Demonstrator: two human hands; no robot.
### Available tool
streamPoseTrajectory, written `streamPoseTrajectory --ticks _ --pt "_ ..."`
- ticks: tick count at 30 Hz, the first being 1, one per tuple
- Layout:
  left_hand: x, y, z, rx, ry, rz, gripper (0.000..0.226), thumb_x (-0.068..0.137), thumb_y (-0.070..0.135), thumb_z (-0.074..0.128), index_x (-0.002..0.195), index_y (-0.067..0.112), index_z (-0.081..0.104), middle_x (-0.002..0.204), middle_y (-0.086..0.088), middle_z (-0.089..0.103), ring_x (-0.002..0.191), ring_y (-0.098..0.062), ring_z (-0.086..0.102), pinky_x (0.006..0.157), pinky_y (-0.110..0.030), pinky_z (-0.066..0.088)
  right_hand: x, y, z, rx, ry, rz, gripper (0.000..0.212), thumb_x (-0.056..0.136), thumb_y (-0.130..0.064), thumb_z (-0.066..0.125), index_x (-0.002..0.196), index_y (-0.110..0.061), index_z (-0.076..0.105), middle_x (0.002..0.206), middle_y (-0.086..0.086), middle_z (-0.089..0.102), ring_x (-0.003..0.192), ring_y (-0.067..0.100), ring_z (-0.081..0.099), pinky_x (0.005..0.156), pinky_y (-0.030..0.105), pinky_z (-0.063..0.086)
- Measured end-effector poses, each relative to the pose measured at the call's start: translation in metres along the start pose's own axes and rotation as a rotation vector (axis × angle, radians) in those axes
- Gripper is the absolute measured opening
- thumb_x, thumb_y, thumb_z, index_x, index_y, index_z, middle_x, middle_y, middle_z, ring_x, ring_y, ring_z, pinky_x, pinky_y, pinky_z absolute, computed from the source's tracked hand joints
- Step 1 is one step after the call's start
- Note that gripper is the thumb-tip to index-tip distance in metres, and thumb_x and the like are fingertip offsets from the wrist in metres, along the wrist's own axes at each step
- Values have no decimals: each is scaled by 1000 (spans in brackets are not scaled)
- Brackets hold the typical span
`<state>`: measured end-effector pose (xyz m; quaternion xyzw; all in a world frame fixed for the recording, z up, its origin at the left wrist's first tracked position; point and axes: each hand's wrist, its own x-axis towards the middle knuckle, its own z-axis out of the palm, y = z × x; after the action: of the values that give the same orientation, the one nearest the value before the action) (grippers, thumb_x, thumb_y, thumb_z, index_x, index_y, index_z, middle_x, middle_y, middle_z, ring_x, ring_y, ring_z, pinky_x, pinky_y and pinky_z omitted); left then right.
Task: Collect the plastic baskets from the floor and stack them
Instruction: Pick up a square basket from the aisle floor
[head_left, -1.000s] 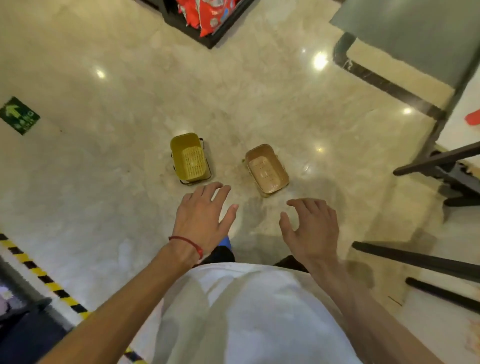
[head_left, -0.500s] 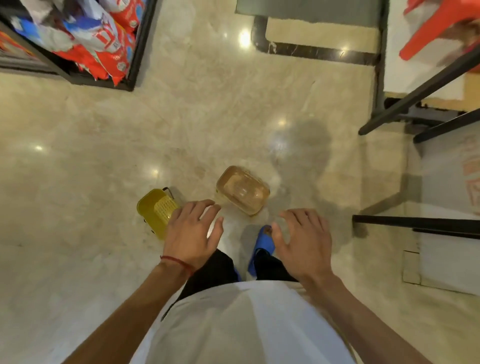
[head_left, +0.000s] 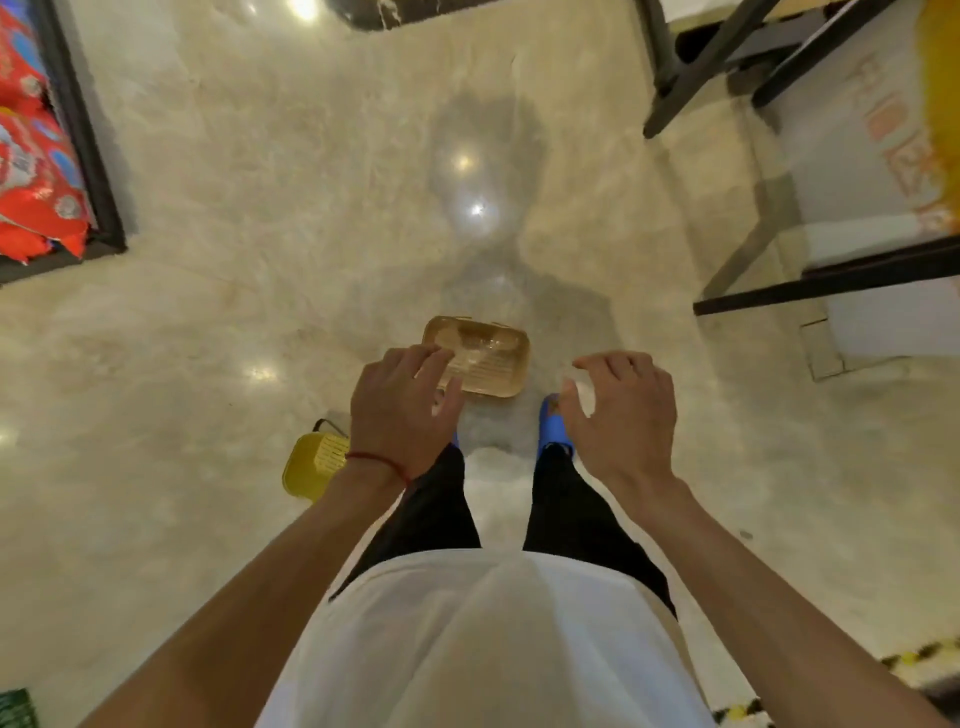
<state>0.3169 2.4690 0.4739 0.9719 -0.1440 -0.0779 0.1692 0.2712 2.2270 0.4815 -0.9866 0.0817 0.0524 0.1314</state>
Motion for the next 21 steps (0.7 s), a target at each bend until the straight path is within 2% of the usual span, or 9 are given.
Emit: streamPoseTrajectory --ticks 5,10,16,21 --pt "18 -42 17 33 -113 69 28 96 32 55 117 17 67 116 -2 68 102 -26 61 79 -42 48 -5 -24 34 40 -5 116 21 94 -33 60 107 -19 69 104 0 70 102 24 57 88 38 41" --pt "29 -81 71 91 -172 82 24 96 32 56 111 19 69 112 1 69 99 -26 61 74 -39 45 -3 -15 108 82 -15 204 22 93 -36 58 104 -20 69 99 -1 70 97 23 57 80 37 44" --pt "39 -124 179 98 -276 -11 27 98 33 52 115 20 67 113 0 68 100 -27 60 73 -38 46 13 23 225 77 -49 273 19 92 -31 59 100 -19 71 96 -1 71 94 24 58 74 33 37" --pt "56 -161 290 88 -348 -35 28 97 35 52 116 20 66 114 -2 68 103 -29 60 77 -40 47 28 65 331 119 -54 391 22 93 -31 54 99 -18 70 100 0 72 97 26 58 73 34 41"
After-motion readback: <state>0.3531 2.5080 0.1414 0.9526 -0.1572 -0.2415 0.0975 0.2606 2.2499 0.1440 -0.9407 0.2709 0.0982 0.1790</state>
